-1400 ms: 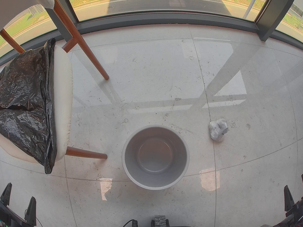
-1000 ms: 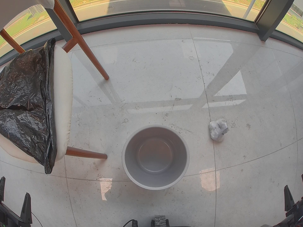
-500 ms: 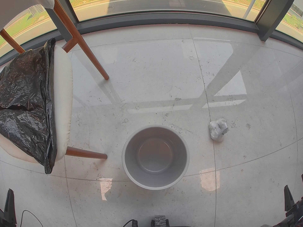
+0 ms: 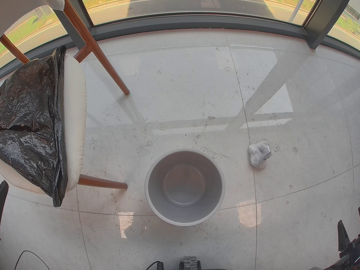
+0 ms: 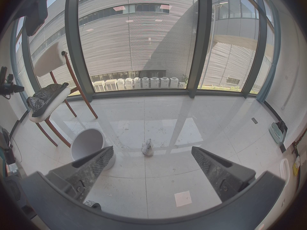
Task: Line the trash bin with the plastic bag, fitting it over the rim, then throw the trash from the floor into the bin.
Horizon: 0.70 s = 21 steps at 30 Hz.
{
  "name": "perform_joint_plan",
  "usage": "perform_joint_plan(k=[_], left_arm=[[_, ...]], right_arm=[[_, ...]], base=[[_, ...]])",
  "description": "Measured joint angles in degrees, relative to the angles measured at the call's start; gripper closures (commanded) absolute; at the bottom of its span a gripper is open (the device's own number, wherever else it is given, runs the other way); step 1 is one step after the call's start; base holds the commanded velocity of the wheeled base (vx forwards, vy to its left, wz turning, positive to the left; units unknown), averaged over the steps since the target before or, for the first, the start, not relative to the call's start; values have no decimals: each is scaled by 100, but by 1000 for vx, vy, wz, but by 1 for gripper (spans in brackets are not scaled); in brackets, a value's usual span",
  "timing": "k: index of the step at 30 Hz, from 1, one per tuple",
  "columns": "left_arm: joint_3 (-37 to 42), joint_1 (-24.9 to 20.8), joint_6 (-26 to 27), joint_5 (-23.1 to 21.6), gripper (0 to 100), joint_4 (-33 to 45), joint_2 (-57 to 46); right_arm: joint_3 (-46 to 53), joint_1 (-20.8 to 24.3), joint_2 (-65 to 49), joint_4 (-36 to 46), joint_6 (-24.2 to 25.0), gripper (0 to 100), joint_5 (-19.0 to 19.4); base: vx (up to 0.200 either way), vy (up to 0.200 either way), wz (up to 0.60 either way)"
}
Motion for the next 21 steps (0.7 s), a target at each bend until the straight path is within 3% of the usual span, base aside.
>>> perform_joint_plan(k=[10,21], left_arm=[[-951,-88,-50,74,0,-182,1749],[-1687,-99,-59,759,0,-967,3428]], right_arm=[[0,0,0,0,4,0,-1],[2,0,0,2,6,0,-1]], base=[[0,0,0],[0,0,0]])
